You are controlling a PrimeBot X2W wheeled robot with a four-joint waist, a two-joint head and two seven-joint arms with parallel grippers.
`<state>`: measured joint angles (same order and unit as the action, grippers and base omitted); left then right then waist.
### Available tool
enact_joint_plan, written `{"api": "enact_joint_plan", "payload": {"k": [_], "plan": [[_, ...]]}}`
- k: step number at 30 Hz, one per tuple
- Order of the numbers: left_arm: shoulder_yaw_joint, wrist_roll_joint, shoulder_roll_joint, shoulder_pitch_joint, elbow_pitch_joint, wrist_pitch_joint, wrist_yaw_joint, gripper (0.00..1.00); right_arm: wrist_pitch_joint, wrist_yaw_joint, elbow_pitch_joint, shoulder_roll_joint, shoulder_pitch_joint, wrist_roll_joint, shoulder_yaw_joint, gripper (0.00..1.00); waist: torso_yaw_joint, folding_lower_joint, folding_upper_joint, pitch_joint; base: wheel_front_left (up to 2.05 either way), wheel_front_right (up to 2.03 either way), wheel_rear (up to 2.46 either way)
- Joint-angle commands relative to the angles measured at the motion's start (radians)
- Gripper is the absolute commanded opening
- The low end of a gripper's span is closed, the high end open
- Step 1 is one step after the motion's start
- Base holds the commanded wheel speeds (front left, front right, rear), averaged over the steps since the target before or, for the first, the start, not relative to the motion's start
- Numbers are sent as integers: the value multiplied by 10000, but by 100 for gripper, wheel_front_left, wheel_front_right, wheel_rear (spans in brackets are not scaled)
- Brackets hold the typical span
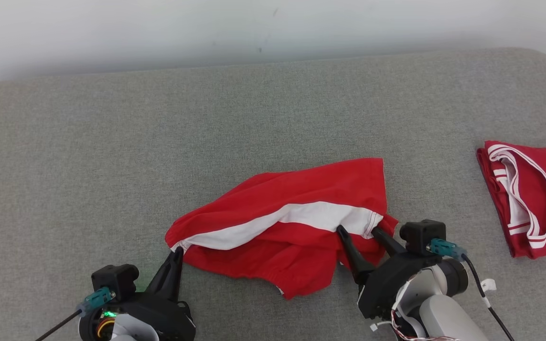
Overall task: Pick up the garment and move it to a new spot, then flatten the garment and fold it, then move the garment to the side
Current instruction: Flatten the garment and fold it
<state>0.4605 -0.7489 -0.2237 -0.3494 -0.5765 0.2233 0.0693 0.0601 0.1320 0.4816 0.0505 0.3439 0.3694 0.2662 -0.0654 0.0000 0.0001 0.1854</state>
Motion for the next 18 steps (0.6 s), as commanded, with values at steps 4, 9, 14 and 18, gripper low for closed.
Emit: {"api": "enact_joint_plan", "payload": {"k": [4,9,14,18], "plan": [[32,-81,-25,-130,-8,45,-35,0,-125,-25,41,-2,238,-116,140,85,3,0,-1,-7,0,0,0],[55,-122,-21,-124,-57,53,-38,0,-147,-25,-204,0,144,-173,266,91,4,0,-1,-80,0,0,0],[39,-162,-75,-40,-77,71,-60,0,-21,-25,-747,0,-75,-265,366,96,-50,0,-1,-174,0,0,0],[38,-181,-108,12,-54,85,-67,0,197,-25,-1148,0,-248,-176,278,98,-115,0,-1,-226,0,0,0]]}}
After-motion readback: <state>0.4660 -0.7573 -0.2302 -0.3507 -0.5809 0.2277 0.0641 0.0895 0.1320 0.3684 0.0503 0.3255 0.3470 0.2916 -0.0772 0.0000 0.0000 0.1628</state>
